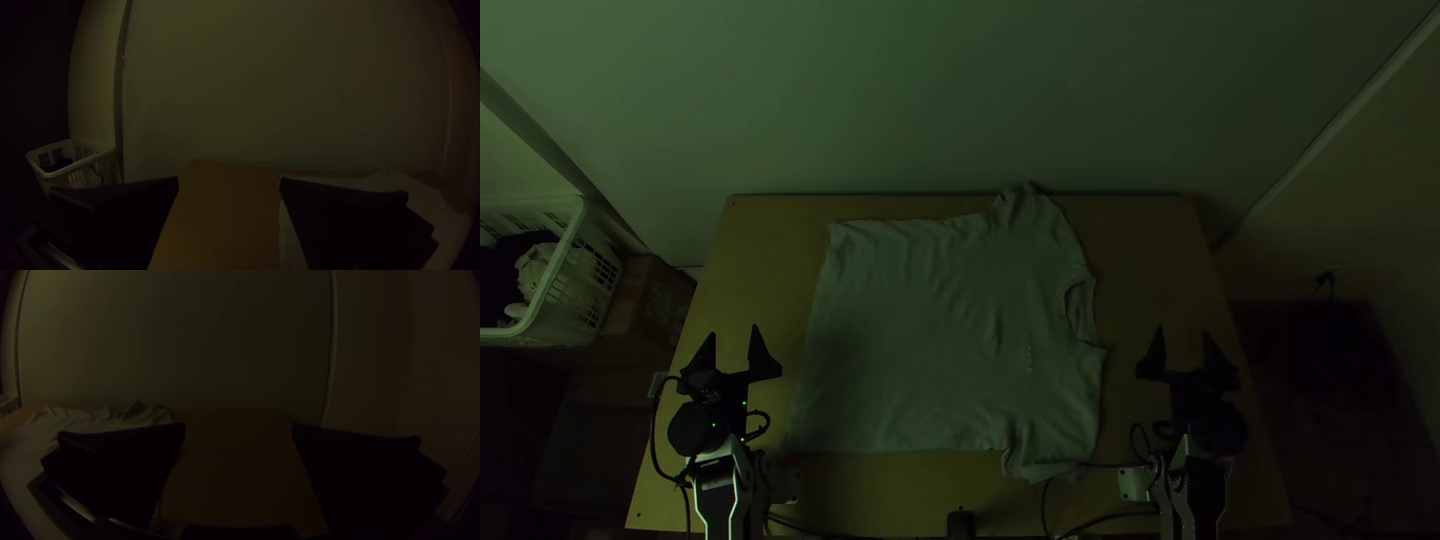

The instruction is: Fold the t-shirt

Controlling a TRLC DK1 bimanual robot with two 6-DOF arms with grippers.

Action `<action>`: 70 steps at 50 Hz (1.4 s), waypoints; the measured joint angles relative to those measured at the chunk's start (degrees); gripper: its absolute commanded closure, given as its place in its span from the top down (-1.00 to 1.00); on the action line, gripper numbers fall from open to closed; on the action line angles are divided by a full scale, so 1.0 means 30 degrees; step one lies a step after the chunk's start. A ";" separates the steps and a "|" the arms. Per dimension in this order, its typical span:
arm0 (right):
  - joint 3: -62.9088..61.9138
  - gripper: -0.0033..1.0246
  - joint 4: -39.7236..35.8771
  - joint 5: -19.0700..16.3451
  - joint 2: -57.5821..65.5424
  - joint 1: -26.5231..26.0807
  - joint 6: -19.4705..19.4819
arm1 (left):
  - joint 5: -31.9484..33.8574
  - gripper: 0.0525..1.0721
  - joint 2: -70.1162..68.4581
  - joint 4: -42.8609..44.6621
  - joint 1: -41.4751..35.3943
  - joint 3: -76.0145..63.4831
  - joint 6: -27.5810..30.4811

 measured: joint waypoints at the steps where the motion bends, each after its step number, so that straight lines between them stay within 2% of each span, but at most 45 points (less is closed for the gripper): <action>1: 0.0000 0.92 0.0000 0.0007 0.0000 0.0000 0.0000 | 0.0000 0.91 0.0000 0.0000 0.0000 0.0007 0.0000; 39: 0.0000 0.92 0.0000 0.0000 0.0000 0.0306 0.0022 | -0.0080 0.91 0.0000 0.0000 -0.0058 0.0007 0.0015; 51: 0.0029 0.92 0.0444 0.0058 0.0000 0.0291 0.0022 | -0.0350 0.91 0.0000 0.0015 0.0000 0.0007 0.0736; 70: 0.2987 0.92 0.0925 0.0058 0.0044 0.0291 0.0015 | -0.0335 0.91 0.0007 0.0146 0.0525 0.1967 0.1231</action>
